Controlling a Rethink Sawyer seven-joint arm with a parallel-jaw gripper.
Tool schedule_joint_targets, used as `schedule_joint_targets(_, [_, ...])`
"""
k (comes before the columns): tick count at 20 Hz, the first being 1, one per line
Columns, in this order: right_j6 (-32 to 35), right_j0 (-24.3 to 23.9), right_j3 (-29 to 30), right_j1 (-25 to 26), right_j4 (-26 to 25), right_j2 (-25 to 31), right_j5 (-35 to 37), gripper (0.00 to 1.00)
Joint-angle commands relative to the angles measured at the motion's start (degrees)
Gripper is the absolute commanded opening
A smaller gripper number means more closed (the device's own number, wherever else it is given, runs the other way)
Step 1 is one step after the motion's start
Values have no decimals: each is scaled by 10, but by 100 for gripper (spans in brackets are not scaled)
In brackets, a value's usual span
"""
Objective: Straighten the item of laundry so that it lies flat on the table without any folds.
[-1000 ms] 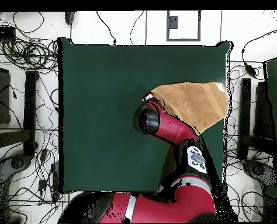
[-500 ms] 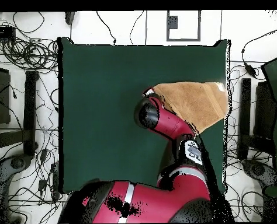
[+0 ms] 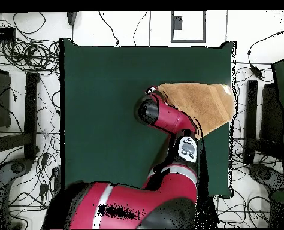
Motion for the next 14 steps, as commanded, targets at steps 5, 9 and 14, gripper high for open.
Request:
schedule_joint_targets(5, [46, 52, -108, 76, -14, -34, 211, 100])
schedule_joint_targets(9, [31, 51, -118, 78, -27, -33, 237, 100])
schedule_joint_targets(14, [24, 55, -127, 82, -35, -38, 251, 100])
